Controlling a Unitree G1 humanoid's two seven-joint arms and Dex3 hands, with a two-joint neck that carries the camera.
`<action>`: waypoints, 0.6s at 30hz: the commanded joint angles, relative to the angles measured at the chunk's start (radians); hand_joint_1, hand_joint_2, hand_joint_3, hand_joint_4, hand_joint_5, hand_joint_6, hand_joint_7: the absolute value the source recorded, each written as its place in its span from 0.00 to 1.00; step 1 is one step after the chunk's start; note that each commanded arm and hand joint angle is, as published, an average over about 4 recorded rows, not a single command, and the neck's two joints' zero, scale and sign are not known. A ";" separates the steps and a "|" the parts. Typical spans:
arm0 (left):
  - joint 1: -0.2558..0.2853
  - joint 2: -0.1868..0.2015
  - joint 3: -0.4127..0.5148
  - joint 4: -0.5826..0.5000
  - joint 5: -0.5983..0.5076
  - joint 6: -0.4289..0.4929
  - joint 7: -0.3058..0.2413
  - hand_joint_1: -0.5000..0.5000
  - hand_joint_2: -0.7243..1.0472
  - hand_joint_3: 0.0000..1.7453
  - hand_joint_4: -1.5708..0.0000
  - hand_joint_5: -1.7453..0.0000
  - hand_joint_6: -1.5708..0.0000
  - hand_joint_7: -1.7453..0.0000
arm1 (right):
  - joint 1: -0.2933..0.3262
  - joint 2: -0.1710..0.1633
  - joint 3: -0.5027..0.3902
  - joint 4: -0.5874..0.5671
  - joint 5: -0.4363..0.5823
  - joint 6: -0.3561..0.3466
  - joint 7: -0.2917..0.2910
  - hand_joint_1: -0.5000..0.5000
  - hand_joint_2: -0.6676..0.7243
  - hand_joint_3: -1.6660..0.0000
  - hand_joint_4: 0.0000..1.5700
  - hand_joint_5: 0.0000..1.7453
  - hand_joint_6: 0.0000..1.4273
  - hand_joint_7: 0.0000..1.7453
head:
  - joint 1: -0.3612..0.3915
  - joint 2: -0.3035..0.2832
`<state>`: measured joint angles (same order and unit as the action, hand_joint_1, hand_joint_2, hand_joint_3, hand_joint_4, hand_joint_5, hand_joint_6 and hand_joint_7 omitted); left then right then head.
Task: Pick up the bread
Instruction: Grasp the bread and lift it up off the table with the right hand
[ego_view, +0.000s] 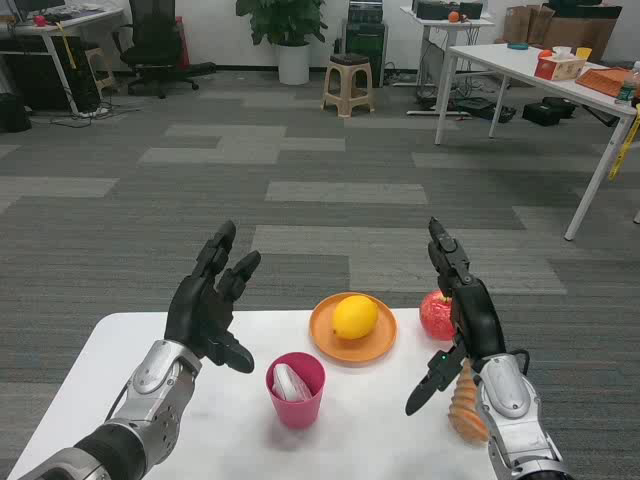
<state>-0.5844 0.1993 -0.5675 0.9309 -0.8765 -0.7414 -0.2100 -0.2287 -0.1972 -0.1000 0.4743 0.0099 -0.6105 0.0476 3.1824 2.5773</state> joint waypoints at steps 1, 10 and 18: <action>0.093 -0.015 0.247 -0.210 0.137 -0.009 0.015 1.00 0.15 0.05 1.00 0.71 1.00 1.00 | -0.169 0.044 0.101 0.063 0.028 -0.054 -0.014 0.08 1.00 1.00 0.00 0.00 0.00 0.00 | 0.155 0.163; 0.108 -0.015 0.246 -0.220 0.139 -0.010 0.015 1.00 0.15 0.05 1.00 0.71 1.00 1.00 | -0.156 0.044 0.107 0.052 0.028 -0.053 -0.015 0.08 1.00 1.00 0.00 0.00 0.00 0.00 | 0.095 0.096; 0.110 -0.015 0.247 -0.222 0.142 -0.010 0.015 1.00 0.15 0.05 1.00 0.71 1.00 1.00 | -0.154 0.042 0.108 0.051 0.028 -0.052 -0.015 0.08 0.99 1.00 0.00 0.00 0.00 0.00 | 0.083 0.077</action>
<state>-0.4833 0.1773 -0.3245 0.7116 -0.7345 -0.7483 -0.1987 -0.3883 -0.1485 0.0136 0.5252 0.0287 -0.6595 0.0355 3.2692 2.6603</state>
